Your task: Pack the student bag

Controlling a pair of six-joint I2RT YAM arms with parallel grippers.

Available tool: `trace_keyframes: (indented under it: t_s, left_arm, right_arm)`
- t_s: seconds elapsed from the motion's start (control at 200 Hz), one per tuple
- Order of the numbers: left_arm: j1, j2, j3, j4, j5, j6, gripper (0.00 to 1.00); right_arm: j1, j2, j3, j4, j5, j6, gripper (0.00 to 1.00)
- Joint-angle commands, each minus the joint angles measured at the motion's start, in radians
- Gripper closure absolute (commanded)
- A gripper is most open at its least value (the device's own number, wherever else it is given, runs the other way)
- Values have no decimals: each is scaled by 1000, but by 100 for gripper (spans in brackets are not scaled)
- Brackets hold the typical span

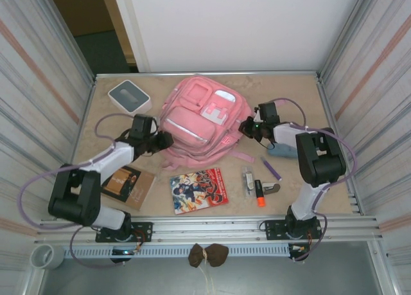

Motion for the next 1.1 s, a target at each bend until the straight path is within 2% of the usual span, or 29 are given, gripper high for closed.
trace_keyframes:
  t_s: [0.0,0.11,0.321,0.391,0.466,0.551,0.641,0.766,0.937,1.092]
  left_arm:
    - [-5,114,147,59,16,60,68]
    - [-1,266,329,1,-26,119,65]
    - [29,538,733,-138,23,197,55]
    - [46,579,846,-209,15,224,50]
    - [74,559,869,-231,-4,241,42]
    - [112,471,781,-211,-38,244,33]
    - [139,325,614,-173,-71,235,25]
    - [93,82,292,-6,-43,221,16]
    - [-81,-141,-57,179,-60,296,13]
    - [-181,-157,-188,285,-72,358,17]
  right_arm:
    - [26,-91,-19,34,-71,43,97]
    - [45,-137,-40,41,-16,72,97]
    - [150,-130,-52,147,52,188,93]
    - [194,-90,-7,132,30,185,90]
    - [219,-66,27,98,-10,157,83]
    - [221,-86,32,6,-33,80,69]
    - [210,-144,17,-128,22,-17,53]
    - [152,-194,-44,-157,38,-6,38]
    - [168,-123,-60,-2,26,149,33]
    - [193,-38,-70,160,62,313,33]
